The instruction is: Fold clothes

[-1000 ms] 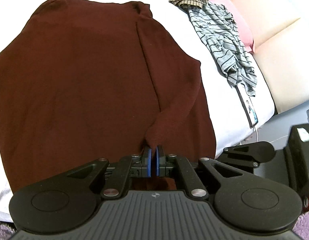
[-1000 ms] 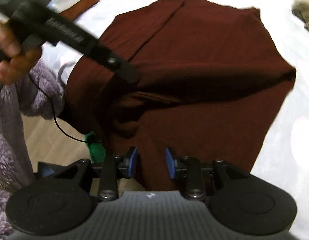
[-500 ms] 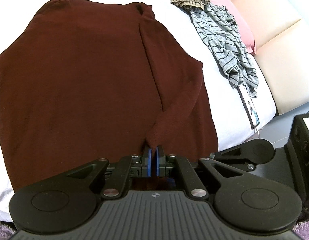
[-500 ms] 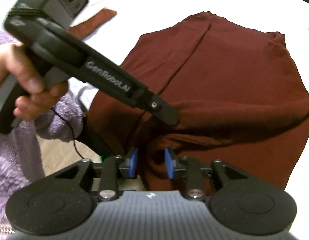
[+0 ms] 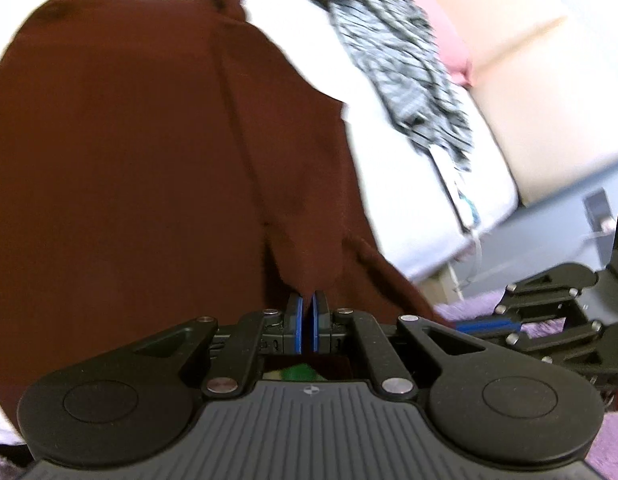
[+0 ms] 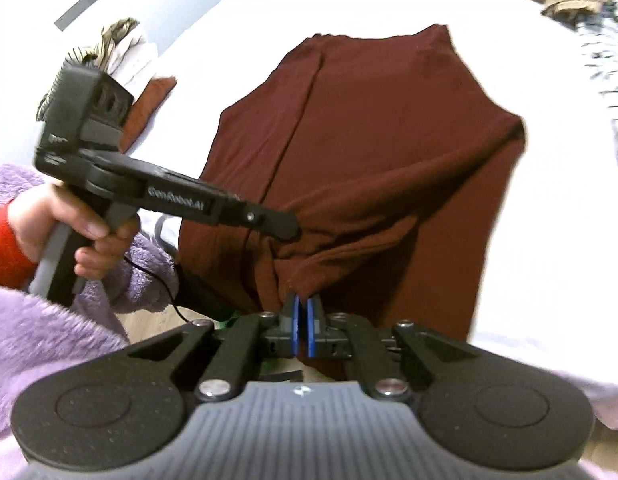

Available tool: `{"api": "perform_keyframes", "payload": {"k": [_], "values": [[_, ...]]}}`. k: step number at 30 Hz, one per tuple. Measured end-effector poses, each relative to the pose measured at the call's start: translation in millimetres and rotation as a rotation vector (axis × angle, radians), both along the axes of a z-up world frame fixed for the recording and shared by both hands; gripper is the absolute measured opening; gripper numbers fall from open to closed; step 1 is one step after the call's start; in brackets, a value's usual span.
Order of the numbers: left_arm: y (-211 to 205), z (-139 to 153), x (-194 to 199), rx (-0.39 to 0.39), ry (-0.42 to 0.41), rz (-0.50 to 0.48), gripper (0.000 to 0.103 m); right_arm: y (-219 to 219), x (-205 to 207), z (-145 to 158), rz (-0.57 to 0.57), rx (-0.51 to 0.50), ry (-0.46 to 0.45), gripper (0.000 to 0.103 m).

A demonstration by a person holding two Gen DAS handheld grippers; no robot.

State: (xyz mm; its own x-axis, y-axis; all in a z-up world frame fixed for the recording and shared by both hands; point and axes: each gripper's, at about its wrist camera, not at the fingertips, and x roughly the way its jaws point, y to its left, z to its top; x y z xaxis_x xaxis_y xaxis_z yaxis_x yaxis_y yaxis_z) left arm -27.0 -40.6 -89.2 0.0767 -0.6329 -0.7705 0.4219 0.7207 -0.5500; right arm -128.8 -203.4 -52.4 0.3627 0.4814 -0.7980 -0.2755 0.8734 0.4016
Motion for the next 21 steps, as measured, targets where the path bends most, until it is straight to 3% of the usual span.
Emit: {"api": "perform_keyframes", "payload": {"k": [3,10,16,21], "values": [[-18.2,-1.8,-6.5,-0.016,0.015,-0.055,0.002,-14.8,-15.0,11.6,-0.039,-0.027,0.012,0.005],[-53.1,-18.4,-21.3,0.06,0.028,-0.166,0.002,-38.0,-36.6,4.5,-0.091,-0.102,0.093,0.005],[-55.9,-35.0,-18.9,0.171,0.032,-0.176,0.002,-38.4,-39.6,-18.3,-0.05,-0.118,0.181,0.005],[-53.0,-35.2,-17.9,0.18,0.028,-0.175,0.002,-40.3,-28.2,-23.0,-0.038,-0.158,0.17,0.011]]}}
